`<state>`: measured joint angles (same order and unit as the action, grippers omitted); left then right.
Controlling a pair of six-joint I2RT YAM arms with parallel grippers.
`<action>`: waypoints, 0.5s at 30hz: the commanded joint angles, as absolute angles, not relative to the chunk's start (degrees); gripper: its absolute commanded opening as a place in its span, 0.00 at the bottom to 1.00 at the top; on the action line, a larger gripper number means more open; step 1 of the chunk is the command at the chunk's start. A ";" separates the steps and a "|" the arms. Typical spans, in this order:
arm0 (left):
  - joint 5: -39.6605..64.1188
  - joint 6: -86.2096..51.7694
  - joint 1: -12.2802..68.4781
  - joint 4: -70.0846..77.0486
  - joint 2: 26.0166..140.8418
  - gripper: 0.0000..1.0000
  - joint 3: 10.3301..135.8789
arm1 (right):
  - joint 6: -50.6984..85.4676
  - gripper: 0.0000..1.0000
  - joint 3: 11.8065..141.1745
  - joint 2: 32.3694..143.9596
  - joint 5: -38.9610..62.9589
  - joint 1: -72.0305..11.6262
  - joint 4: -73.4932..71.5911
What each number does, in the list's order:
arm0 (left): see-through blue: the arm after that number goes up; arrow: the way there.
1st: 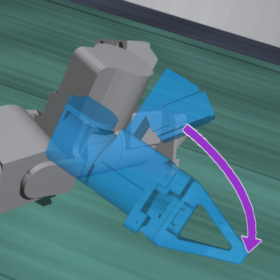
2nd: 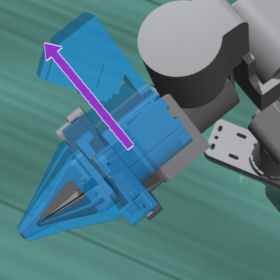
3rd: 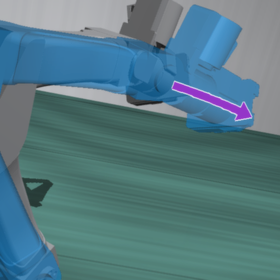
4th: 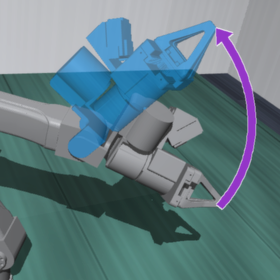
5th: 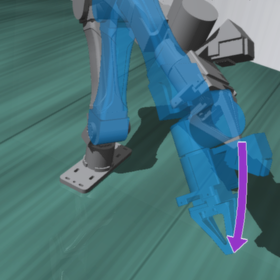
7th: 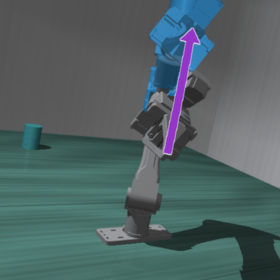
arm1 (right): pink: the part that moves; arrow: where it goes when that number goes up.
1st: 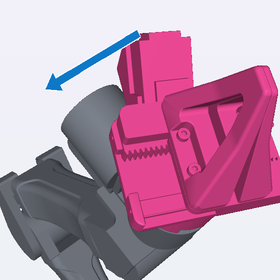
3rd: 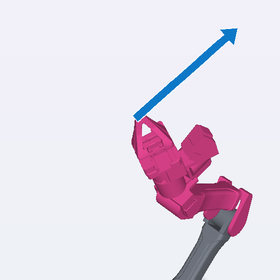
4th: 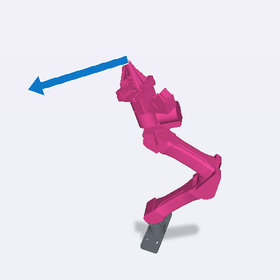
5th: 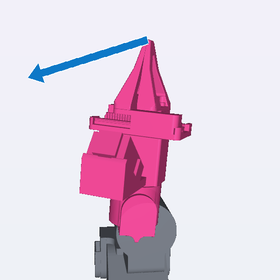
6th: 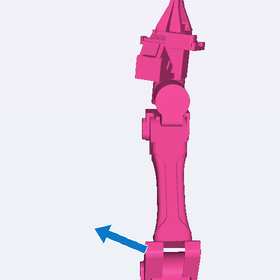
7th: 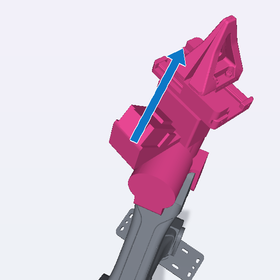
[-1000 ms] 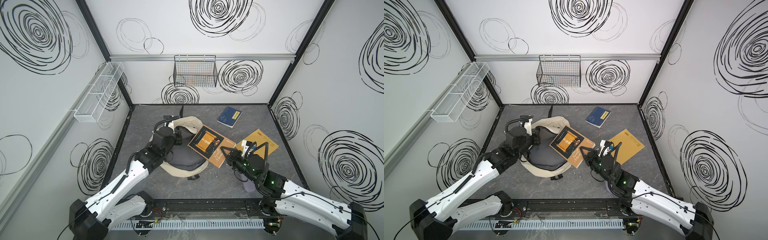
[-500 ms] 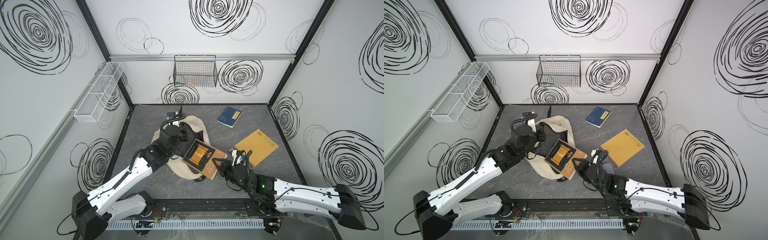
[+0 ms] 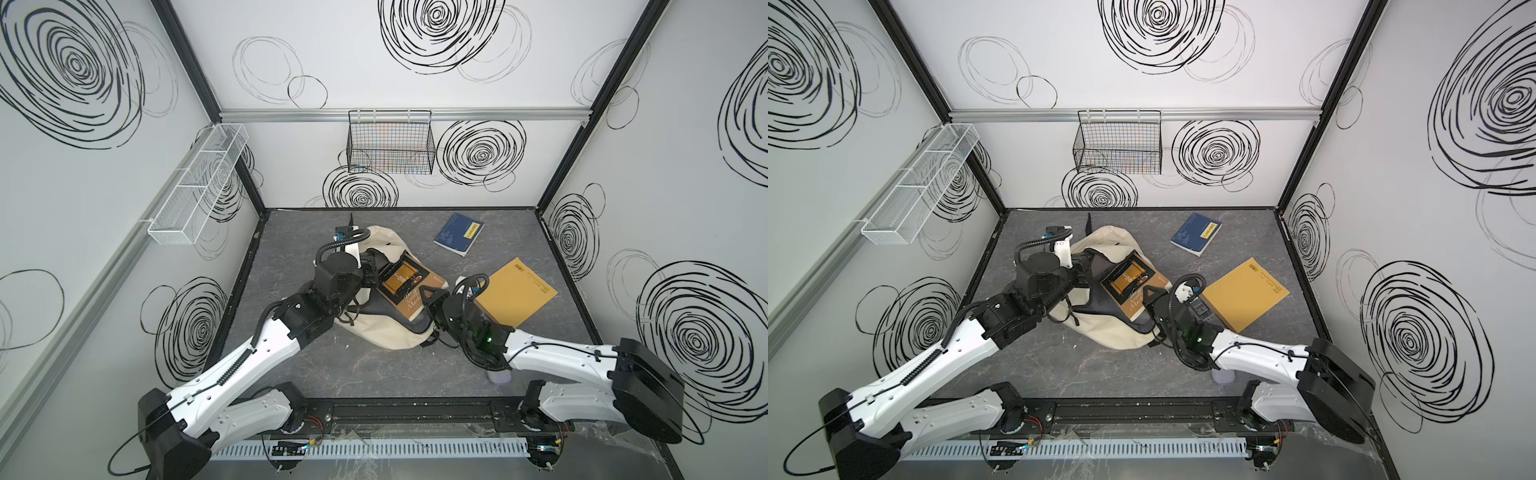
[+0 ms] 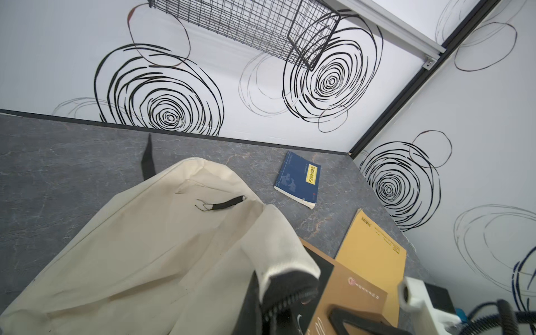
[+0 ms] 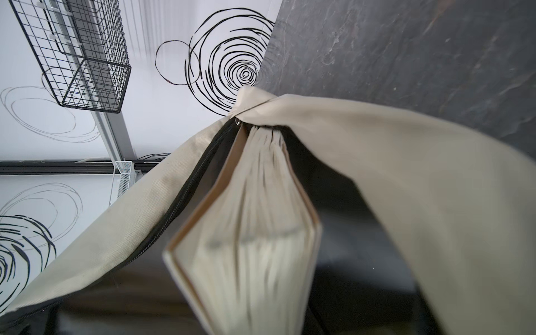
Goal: Pack books, pencil case, and school supplies into a backpack
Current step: Place the book in the student bag.
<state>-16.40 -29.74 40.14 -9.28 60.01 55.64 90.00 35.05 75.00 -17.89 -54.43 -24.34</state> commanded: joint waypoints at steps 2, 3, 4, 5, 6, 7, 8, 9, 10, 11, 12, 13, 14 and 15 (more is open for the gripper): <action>-11.84 -29.28 40.17 -3.56 59.35 0.00 57.84 | 88.47 0.00 41.81 82.52 -11.61 -52.18 -37.20; -10.74 -28.42 39.93 -3.52 59.61 0.00 57.88 | 88.34 0.00 43.48 84.77 -9.04 -51.47 -37.35; -9.64 -27.52 39.74 -3.83 60.01 0.00 58.11 | 88.33 0.00 45.13 86.79 -6.90 -50.99 -37.20; -9.04 -27.00 39.56 -4.27 60.35 0.00 58.43 | 88.09 0.00 46.21 88.26 -5.60 -50.71 -37.22; -8.37 -26.61 39.38 -4.51 60.81 0.00 58.69 | 87.92 0.00 47.19 89.67 -4.37 -50.45 -37.58; -7.81 -25.68 39.21 -4.64 60.92 0.00 58.80 | 87.85 0.00 47.74 90.93 -3.53 -50.24 -38.64; -7.86 -25.02 39.11 -4.93 60.91 0.00 58.88 | 87.63 0.00 47.94 92.03 -2.95 -50.08 -39.98; -8.21 -24.79 38.82 -5.27 60.69 0.00 58.84 | 86.58 0.00 48.29 93.26 -2.43 -49.91 -42.00; -7.80 -24.79 38.40 -5.09 60.35 0.00 58.59 | 84.87 0.00 49.19 94.71 -1.05 -49.59 -43.86; -6.63 -24.83 37.80 -4.89 60.00 0.00 58.26 | 84.12 0.00 50.32 95.97 1.10 -48.93 -43.98; -4.87 -24.79 37.11 -4.35 59.67 0.00 57.89 | 83.90 0.01 52.04 97.31 3.95 -48.24 -42.67; -3.11 -24.79 36.39 -3.73 59.32 0.00 57.43 | 83.31 0.02 53.51 98.59 6.18 -47.57 -41.00; -1.75 -24.79 35.95 -3.34 59.20 0.00 56.99 | 82.81 0.04 54.35 99.63 7.93 -47.00 -40.13; -0.60 -24.79 35.54 -3.24 59.13 0.00 56.74 | 82.44 0.06 54.59 100.71 8.96 -46.70 -40.74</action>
